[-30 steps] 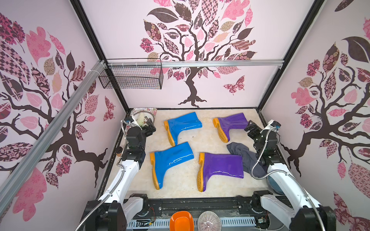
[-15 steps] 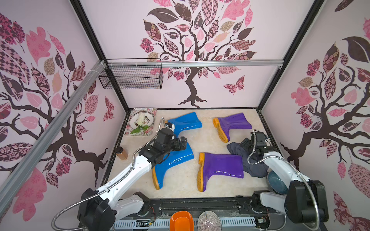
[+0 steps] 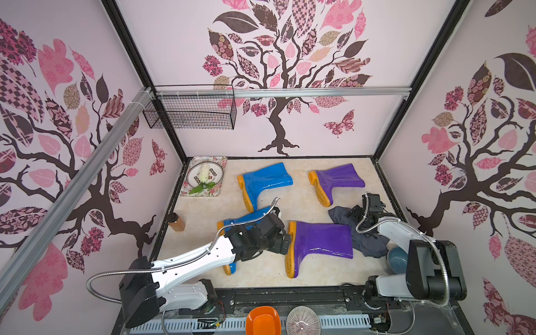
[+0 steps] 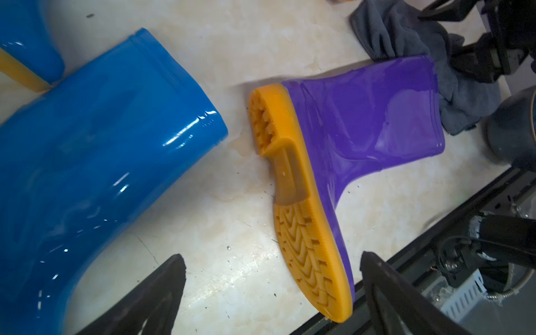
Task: Wipe the rubber boots with a cloth
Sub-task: Adjust the rubber boot at the center of the board.
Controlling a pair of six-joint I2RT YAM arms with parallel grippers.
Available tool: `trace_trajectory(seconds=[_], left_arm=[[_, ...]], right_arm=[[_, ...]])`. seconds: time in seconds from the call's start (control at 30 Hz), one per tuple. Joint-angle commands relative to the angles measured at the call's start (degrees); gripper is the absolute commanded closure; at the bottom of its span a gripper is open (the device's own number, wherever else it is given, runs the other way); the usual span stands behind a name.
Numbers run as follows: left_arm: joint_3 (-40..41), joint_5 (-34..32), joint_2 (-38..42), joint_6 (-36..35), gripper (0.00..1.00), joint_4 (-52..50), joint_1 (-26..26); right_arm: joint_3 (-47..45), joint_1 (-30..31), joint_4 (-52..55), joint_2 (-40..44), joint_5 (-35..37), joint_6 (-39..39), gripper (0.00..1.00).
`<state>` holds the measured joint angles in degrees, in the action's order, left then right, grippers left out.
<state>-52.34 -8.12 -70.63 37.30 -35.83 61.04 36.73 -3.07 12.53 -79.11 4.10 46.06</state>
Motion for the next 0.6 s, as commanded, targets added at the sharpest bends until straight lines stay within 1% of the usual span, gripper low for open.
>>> trace_trajectory(seconds=[0.0, 0.1, 0.17, 0.23, 0.3, 0.37, 0.43, 0.57], left_arm=[[2.2, 0.4, -2.3, 3.9, 0.03, -0.9, 3.7], [3.3, 2.1, -4.3, 5.3, 0.04, 0.7, 5.3], [3.3, 2.2, -5.6, 5.4, 0.04, 0.8, 6.0], [3.0, 1.7, -6.9, 5.6, 0.04, 0.8, 6.1], [3.2, 2.8, -8.3, 5.7, 0.04, 2.1, 6.1], [2.6, 3.7, -10.2, 6.3, 0.05, 2.9, 6.3], [2.1, 3.8, -11.5, 6.6, 0.07, 3.6, 6.9], [1.2, 4.2, -13.2, 7.2, 0.07, 5.1, 7.5]], right_arm=[[-1.9, -0.1, -1.9, -0.7, -1.7, 2.2, 0.17], [-3.3, -0.1, -3.4, -0.6, -2.9, 2.2, 0.28], [-3.6, -0.1, -3.9, -0.2, -3.4, 1.8, 0.33], [-3.8, -0.1, -3.9, 0.7, -3.1, 1.4, 0.42], [-4.4, -0.1, -4.3, 2.1, -3.1, 1.5, 0.5], [-4.9, -0.1, -4.8, 3.4, -3.5, 1.7, 0.6], [-5.0, -0.1, -4.8, 4.6, -3.6, 1.7, 0.65], [-5.1, -0.1, -4.8, 6.4, -4.1, 1.0, 0.78]])
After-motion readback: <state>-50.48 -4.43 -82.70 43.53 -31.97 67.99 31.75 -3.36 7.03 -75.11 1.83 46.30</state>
